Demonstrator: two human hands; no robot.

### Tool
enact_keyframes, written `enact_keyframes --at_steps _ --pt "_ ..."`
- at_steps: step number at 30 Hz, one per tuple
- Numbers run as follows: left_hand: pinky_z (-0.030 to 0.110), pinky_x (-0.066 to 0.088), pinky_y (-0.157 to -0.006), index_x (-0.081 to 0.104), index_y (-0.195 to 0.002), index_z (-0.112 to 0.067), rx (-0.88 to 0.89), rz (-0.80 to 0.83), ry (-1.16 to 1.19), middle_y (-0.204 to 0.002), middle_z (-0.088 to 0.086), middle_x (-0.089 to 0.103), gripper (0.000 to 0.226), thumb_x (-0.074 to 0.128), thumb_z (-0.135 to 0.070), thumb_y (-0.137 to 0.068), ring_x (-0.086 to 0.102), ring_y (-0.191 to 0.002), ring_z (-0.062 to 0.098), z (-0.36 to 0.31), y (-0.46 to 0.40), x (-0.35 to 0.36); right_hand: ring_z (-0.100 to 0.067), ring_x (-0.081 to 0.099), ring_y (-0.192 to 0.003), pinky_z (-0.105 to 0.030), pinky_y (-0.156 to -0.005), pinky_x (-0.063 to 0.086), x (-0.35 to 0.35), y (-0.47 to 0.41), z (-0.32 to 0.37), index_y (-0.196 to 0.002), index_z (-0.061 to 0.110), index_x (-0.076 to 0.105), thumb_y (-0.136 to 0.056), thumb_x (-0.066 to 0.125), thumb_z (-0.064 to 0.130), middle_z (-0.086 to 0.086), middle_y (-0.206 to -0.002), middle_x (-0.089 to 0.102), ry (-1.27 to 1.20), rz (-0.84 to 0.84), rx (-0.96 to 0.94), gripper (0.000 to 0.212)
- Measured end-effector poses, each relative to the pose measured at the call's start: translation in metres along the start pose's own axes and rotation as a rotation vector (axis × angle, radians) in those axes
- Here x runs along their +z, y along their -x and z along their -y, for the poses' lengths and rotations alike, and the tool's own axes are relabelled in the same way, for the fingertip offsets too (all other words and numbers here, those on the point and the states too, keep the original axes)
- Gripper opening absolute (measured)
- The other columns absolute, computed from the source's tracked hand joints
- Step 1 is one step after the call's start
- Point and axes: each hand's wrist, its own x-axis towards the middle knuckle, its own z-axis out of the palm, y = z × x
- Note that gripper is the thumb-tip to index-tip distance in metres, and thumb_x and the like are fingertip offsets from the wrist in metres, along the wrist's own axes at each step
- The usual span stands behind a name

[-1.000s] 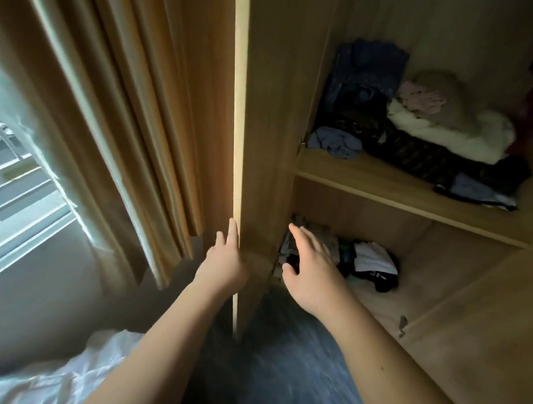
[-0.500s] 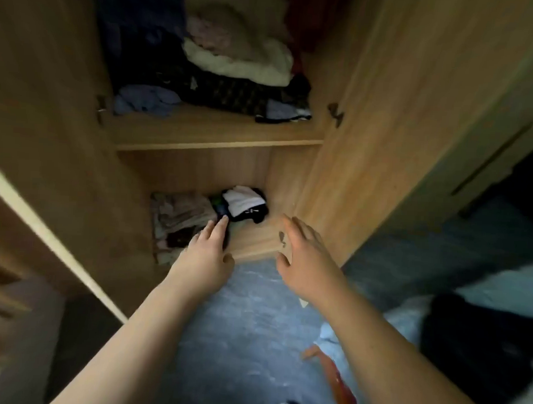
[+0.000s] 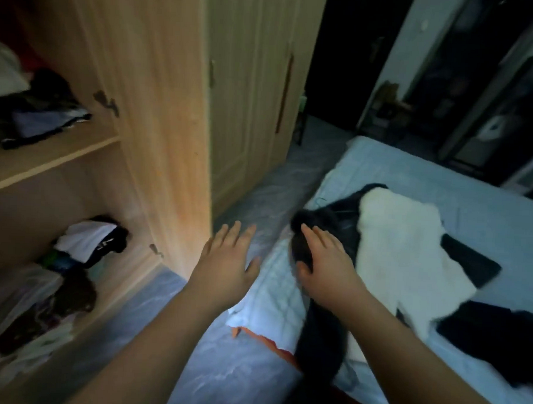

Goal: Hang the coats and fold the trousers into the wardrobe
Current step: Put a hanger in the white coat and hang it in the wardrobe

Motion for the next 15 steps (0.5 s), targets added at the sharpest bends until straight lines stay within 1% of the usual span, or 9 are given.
enact_keyframes --at_steps 3,6,10,15 --pt "0.049 0.009 -0.123 0.006 -0.159 -0.03 0.114 0.056 -0.084 -0.167 0.004 0.003 0.067 0.032 -0.053 -0.102 -0.003 -0.154 0.027 -0.041 -0.032 0.023 -0.027 0.017 -0.152 -0.044 -0.123 0.02 -0.009 0.006 -0.048 -0.159 0.026 0.018 -0.094 0.056 0.036 -0.006 -0.165 0.022 0.024 -0.019 0.113 0.076" --pt "0.047 0.006 -0.123 0.008 -0.159 -0.03 0.183 0.094 -0.1 -0.167 0.005 0.002 0.066 0.031 -0.054 -0.102 -0.004 -0.154 0.027 -0.076 -0.061 0.045 -0.027 0.018 -0.152 -0.043 -0.123 0.02 -0.014 0.008 -0.095 -0.159 0.026 0.017 -0.095 0.055 0.037 -0.006 -0.165 0.022 0.02 -0.032 0.189 0.076" --pt "0.046 0.007 -0.123 0.008 -0.158 -0.031 0.192 0.135 -0.102 -0.167 0.004 0.005 0.066 0.032 -0.054 -0.101 -0.001 -0.154 0.026 -0.127 -0.112 0.078 -0.027 0.013 -0.153 -0.043 -0.124 0.017 -0.025 -0.003 -0.177 -0.16 0.027 0.013 -0.098 0.051 0.039 -0.005 -0.167 0.017 -0.02 -0.037 0.256 0.074" --pt "0.043 0.01 -0.122 0.012 -0.158 -0.03 0.171 0.158 -0.124 -0.167 0.005 0.011 0.066 0.036 -0.053 -0.101 0.004 -0.153 0.026 -0.191 -0.187 0.122 -0.027 0.011 -0.154 -0.042 -0.124 0.016 -0.041 -0.043 -0.276 -0.16 0.027 0.011 -0.099 0.048 0.039 -0.004 -0.167 0.014 -0.054 -0.013 0.272 0.072"
